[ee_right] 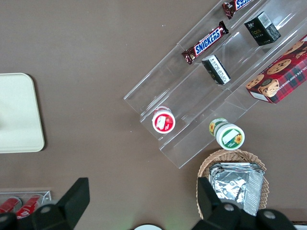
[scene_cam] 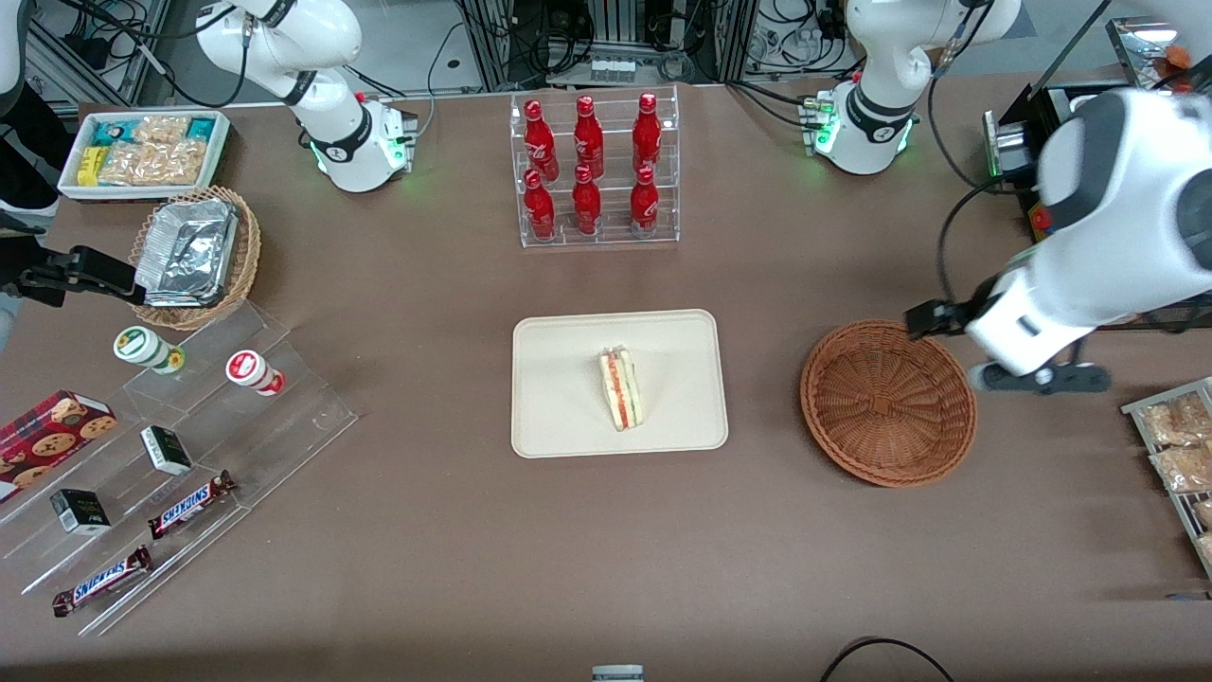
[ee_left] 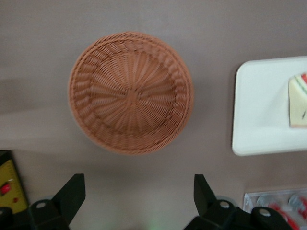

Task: Place sandwich from basket to tray

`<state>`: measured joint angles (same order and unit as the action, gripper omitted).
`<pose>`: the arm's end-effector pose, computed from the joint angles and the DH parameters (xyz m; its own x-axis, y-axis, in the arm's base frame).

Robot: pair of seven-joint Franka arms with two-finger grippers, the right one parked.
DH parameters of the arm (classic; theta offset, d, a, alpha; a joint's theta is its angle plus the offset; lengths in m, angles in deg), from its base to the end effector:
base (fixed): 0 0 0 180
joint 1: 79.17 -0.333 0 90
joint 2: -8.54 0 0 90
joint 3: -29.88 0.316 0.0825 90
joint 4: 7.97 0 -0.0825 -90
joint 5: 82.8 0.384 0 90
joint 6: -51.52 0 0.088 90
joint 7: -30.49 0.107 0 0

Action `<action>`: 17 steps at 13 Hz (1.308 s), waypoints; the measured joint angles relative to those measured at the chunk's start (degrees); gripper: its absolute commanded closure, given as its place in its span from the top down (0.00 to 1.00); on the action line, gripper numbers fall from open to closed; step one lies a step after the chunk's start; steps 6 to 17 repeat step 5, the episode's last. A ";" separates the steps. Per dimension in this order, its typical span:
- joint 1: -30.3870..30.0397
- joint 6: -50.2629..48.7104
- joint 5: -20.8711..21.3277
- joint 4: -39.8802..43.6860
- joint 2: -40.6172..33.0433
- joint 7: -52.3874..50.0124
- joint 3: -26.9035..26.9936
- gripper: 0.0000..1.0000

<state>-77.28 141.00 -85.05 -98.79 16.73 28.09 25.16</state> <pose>0.5838 -0.0690 0.5357 0.9832 -0.0733 -0.1670 -0.0669 -0.9968 0.0435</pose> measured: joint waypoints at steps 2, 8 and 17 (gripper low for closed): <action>-3.03 -2.84 -0.27 -0.24 -2.83 4.69 0.00 1.00; -3.65 -4.53 -0.34 -0.44 -5.34 6.03 -0.28 1.00; -3.65 -4.53 -0.34 -0.44 -5.34 6.03 -0.28 1.00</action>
